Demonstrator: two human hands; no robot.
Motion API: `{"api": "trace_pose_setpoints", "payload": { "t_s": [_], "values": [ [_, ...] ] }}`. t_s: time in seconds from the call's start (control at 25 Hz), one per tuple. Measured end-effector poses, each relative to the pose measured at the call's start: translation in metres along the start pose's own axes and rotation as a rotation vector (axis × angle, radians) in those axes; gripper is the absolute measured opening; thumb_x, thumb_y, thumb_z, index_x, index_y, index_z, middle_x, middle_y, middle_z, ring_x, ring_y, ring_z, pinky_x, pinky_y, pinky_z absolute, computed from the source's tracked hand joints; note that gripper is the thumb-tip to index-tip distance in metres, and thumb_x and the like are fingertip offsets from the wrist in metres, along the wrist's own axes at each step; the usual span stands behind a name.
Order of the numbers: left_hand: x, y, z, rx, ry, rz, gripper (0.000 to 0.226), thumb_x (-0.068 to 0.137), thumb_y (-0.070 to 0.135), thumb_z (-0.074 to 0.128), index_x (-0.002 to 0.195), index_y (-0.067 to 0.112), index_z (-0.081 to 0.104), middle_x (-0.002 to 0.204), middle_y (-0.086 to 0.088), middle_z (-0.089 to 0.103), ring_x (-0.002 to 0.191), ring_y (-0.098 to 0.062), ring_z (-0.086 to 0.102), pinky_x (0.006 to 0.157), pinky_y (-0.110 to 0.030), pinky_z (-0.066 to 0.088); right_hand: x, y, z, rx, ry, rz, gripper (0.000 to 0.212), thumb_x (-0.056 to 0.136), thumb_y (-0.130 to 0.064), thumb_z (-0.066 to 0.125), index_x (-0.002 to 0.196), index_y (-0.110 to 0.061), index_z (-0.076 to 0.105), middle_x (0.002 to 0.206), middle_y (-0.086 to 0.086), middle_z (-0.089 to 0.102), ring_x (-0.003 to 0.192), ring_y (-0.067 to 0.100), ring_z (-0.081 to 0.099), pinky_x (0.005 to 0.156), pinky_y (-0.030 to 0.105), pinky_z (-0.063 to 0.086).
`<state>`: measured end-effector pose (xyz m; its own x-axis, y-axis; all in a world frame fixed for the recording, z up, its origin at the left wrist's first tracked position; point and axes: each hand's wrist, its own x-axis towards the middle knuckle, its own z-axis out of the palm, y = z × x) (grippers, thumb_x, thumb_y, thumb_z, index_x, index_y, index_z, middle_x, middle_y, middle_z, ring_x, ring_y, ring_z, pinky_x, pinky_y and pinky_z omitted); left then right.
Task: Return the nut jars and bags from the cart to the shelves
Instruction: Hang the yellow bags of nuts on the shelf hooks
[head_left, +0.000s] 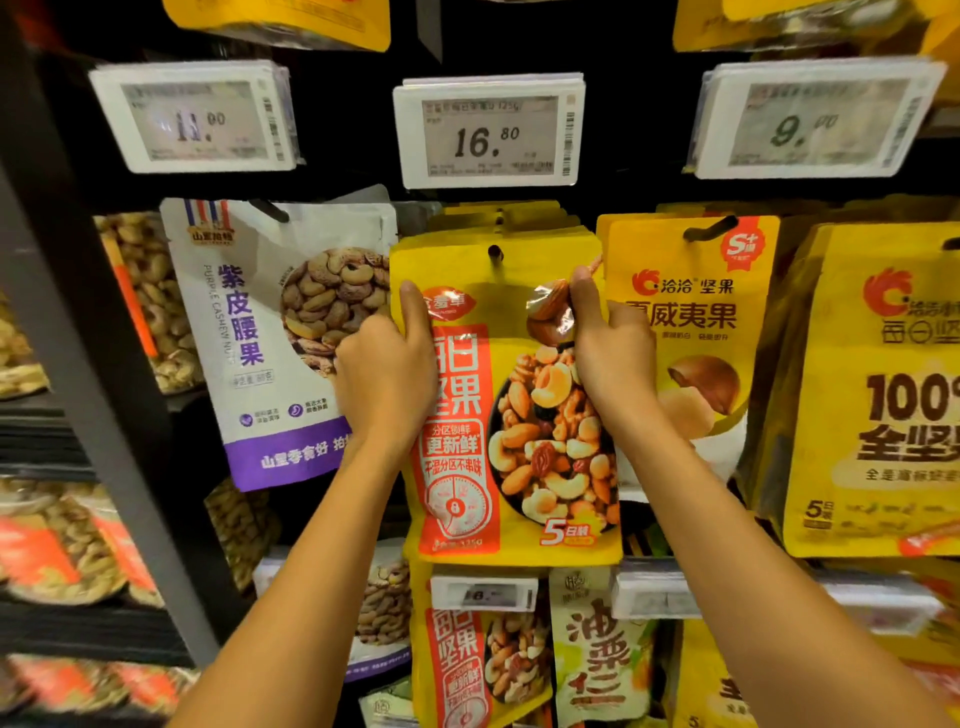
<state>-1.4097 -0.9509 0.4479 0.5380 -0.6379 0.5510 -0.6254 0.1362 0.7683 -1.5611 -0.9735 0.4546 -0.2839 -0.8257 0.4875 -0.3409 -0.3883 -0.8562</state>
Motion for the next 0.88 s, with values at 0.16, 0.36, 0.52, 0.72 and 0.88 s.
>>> {"api": "trace_pose_setpoints", "payload": {
  "t_s": [0.16,0.36,0.52,0.72,0.88],
  "values": [
    [-0.06,-0.043,-0.005,0.039,0.186,0.429,0.041,0.098,0.028,0.042,0.128,-0.001,0.041,0.13,-0.02,0.041,0.121,-0.022,0.039,0.104,-0.02,0.03,-0.048,0.031,-0.008,-0.137,0.218,-0.528,0.031,0.092,-0.024,0.053,0.114,-0.002,0.054,0.107,0.013,0.059,0.105,0.015,0.058,0.085,0.013,0.042],
    [-0.089,-0.079,0.015,0.38,0.009,0.727,0.046,0.1,0.032,0.027,0.142,0.015,0.035,0.152,-0.013,0.029,0.143,-0.03,0.015,0.118,-0.043,0.007,-0.063,0.072,0.001,-0.552,0.026,-0.979,0.039,0.093,-0.015,0.042,0.129,-0.004,0.053,0.138,0.015,0.049,0.133,0.028,0.038,0.112,0.039,0.026],
    [-0.067,-0.078,0.028,0.511,0.009,0.732,0.046,0.095,0.028,0.036,0.137,0.012,0.046,0.143,-0.019,0.043,0.134,-0.038,0.032,0.112,-0.048,0.021,-0.041,0.079,0.008,-0.622,0.033,-0.958,0.039,0.091,-0.012,0.042,0.126,-0.003,0.057,0.134,0.015,0.053,0.128,0.033,0.046,0.106,0.044,0.038],
    [-0.081,-0.065,0.016,0.491,-0.05,0.669,0.045,0.095,0.027,0.036,0.138,0.014,0.044,0.145,-0.016,0.041,0.135,-0.04,0.033,0.11,-0.053,0.021,-0.05,0.071,-0.002,-0.622,0.03,-0.99,0.039,0.087,-0.005,0.048,0.125,0.0,0.057,0.133,0.018,0.054,0.127,0.037,0.046,0.108,0.044,0.032],
    [-0.112,-0.058,-0.041,0.18,-0.072,0.515,0.042,0.098,0.028,0.034,0.133,0.012,0.05,0.135,-0.01,0.054,0.131,-0.022,0.042,0.112,-0.036,0.023,-0.108,0.06,-0.021,-0.463,0.013,-1.024,0.03,0.087,-0.005,0.05,0.113,0.002,0.064,0.124,0.018,0.061,0.121,0.03,0.051,0.103,0.039,0.037]
  ]
}}
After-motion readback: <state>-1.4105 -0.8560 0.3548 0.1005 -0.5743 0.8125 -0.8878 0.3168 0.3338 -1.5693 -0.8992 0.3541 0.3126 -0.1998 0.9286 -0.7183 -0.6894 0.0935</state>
